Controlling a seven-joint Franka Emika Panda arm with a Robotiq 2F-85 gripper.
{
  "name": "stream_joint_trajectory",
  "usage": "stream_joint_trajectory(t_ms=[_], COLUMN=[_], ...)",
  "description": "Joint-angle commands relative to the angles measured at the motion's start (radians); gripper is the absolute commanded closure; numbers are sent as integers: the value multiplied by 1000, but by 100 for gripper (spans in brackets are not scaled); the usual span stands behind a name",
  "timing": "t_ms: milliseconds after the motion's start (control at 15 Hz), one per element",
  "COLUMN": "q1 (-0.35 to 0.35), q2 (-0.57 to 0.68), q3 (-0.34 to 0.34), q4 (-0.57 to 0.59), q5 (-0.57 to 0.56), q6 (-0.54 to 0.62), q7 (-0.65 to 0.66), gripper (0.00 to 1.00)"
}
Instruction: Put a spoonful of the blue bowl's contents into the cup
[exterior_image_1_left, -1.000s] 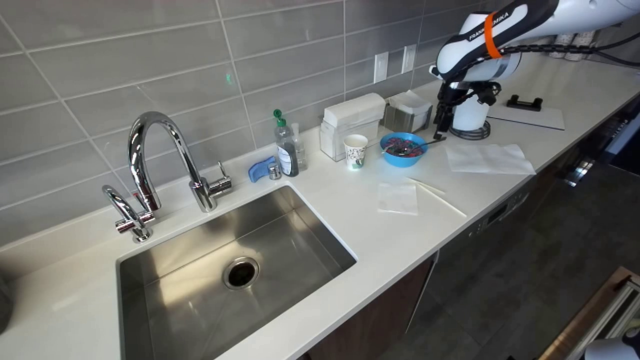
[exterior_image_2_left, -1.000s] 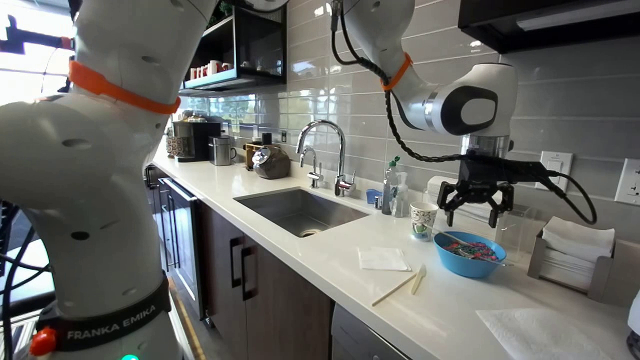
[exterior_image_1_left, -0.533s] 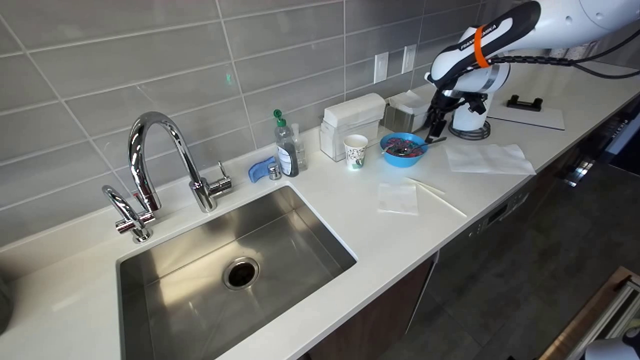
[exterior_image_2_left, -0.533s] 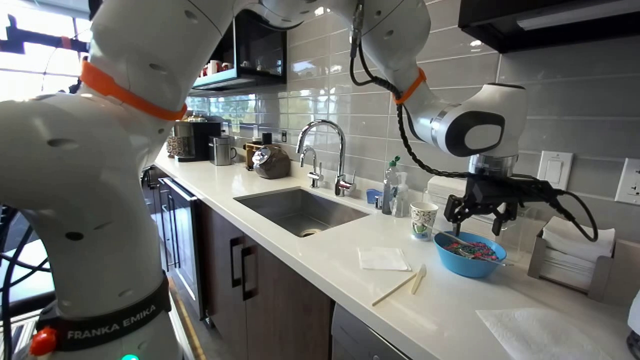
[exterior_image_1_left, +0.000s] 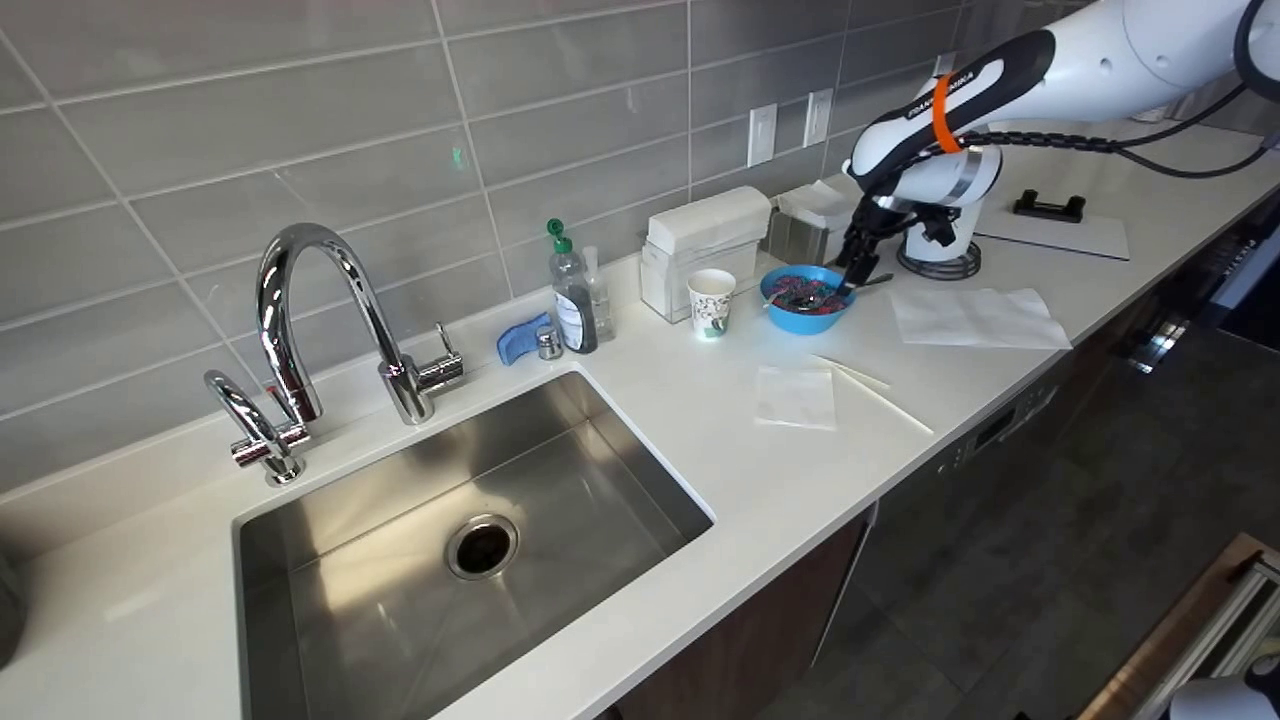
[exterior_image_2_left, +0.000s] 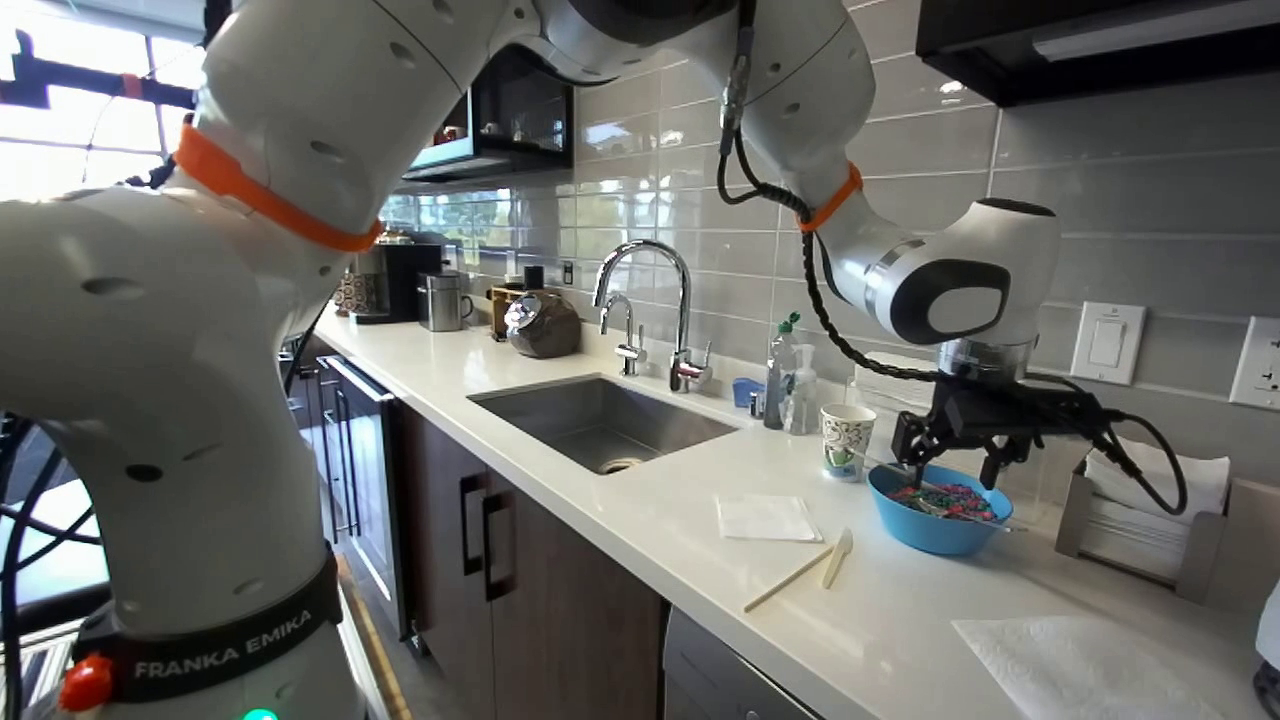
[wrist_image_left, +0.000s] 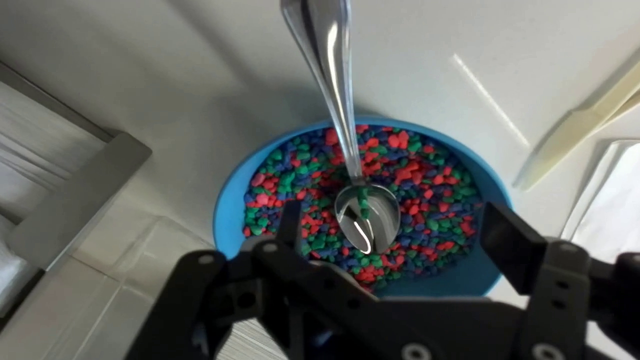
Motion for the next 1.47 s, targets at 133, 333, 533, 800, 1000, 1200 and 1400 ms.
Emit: stream_joint_trajectory(t_ms=[133,333,533,800,1000,1200,1400], q1=[-37,-50,-60,-69,-65,-62,-59], q2=[56,72,83,94,100,103,108], q3=[25,35,48,64,62,56,52], q4=[33,43,48,57,68,72,72], q5=[23,25,27,32,23,17,12], q6=[41,48,61,75,65,56,48], q7=[-24,-27,-29,-24,-12,-5,2], gripper=[22,24,26,31,38,44,48])
